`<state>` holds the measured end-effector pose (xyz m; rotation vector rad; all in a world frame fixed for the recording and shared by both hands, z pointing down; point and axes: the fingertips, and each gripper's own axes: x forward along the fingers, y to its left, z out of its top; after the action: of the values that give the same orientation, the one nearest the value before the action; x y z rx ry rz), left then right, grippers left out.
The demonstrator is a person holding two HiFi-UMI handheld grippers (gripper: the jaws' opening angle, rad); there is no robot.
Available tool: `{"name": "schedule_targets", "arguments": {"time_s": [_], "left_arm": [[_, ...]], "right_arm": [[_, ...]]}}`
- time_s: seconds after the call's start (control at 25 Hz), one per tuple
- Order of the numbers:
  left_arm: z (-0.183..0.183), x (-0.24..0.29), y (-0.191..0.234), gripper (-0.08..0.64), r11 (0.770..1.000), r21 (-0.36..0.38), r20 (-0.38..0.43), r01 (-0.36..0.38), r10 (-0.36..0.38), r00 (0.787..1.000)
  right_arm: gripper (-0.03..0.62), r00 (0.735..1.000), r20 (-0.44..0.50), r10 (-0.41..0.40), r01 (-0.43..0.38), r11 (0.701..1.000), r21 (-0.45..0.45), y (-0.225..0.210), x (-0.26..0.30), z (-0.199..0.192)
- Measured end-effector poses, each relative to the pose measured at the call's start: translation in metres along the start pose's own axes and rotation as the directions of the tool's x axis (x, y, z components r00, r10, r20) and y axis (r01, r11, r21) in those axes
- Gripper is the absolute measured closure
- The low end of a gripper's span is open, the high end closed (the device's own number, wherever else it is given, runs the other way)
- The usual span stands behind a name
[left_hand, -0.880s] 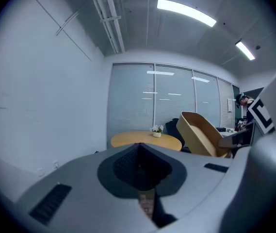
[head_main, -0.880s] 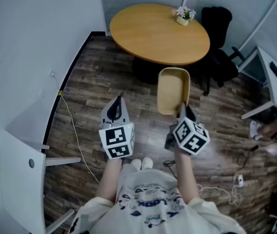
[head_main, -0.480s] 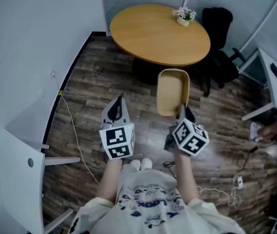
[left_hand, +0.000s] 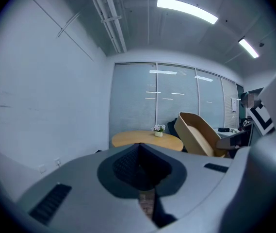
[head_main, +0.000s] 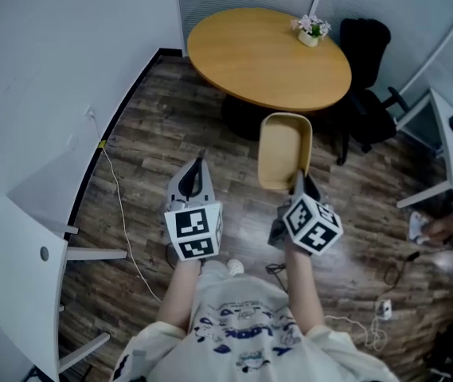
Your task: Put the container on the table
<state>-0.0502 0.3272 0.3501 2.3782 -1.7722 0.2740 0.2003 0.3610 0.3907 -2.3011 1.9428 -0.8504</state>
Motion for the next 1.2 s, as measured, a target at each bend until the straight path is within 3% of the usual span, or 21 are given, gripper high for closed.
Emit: {"name": "schedule_targets", "arguments": {"time_s": [0.56,1.2], "left_arm": [[-0.007,0.035,0.008,0.557,1.000,-0.004,-0.031,-0.016,0.016,0.999],[0.038,0.188,0.065,0.557,0.999,-0.002,-0.017,0.033,-0.033,0.999]], "right_arm": [[0.572,0.999,-0.048,0.010,-0.010,1.000,0.008,0.003,0.044,-0.008],[0.572,0.999,-0.027,-0.018,0.019,1.000,0.012,0.055,0.188,0.045]]}}
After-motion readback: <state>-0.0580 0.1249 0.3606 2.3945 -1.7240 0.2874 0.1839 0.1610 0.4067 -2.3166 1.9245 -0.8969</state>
